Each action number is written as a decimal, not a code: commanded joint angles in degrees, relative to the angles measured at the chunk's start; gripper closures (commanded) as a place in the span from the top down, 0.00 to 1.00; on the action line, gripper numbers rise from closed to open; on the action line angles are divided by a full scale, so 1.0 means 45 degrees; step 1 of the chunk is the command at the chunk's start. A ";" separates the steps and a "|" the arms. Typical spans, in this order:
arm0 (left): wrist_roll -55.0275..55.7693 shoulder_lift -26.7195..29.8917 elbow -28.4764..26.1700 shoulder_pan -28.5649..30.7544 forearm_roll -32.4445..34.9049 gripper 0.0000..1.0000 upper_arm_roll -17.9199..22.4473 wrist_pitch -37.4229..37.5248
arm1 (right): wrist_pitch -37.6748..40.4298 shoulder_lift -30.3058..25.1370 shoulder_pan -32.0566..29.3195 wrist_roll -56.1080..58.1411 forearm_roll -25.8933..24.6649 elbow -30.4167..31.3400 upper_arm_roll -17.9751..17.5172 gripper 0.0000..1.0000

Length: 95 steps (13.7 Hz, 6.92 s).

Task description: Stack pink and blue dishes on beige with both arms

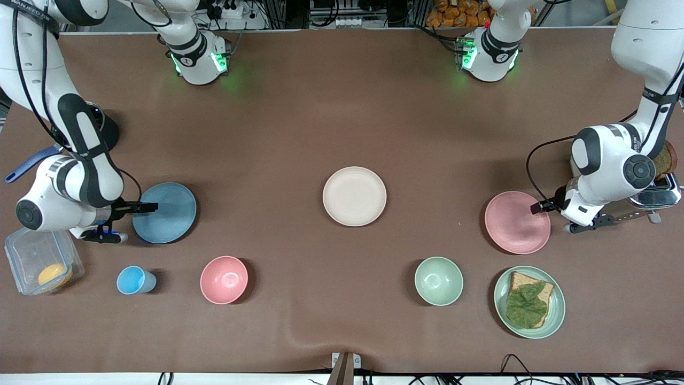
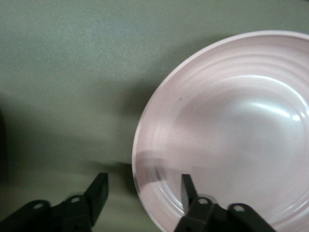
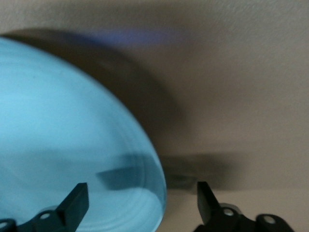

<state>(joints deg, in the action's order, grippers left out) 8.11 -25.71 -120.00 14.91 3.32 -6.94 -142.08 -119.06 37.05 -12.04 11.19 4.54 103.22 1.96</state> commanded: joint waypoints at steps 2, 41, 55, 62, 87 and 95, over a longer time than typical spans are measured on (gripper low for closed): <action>-0.0260 -0.0165 0.0144 0.0066 -0.0190 0.48 -0.0039 -0.0263 | 0.0111 0.0068 -0.0254 0.0228 0.0808 -0.0282 -0.0142 0.00; 0.8470 -0.2468 0.3601 -0.5031 0.2464 0.00 -0.5371 0.1572 | 0.4505 -0.0674 0.0624 -0.1565 0.2565 -0.2469 -0.0650 0.00; 0.7169 0.0221 0.4382 -0.2849 0.3053 1.00 -0.4980 0.3133 | 0.4467 -0.0792 0.4411 -0.6955 0.4870 -0.2313 -0.0689 0.00; 0.5353 0.2081 0.6817 -0.1887 0.2858 1.00 -0.5000 0.7854 | 0.3416 -0.1339 0.6712 -0.9334 0.6160 -0.1805 -0.0670 0.00; 0.0169 0.4854 0.7703 -0.3117 -0.0737 1.00 0.0488 1.1846 | 0.2597 -0.2235 0.8425 -1.2596 0.5714 -0.1645 0.0033 1.00; 0.0150 0.4796 0.7781 -0.3098 -0.0756 1.00 0.0488 1.1826 | 0.6048 -0.3913 0.4278 -0.4461 0.1342 -0.3484 0.0033 1.00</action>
<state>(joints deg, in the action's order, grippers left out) 9.94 -4.57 -85.12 1.32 1.03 -5.36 -89.50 -92.45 22.74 7.89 -12.26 15.84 87.71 3.42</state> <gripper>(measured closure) 0.000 0.000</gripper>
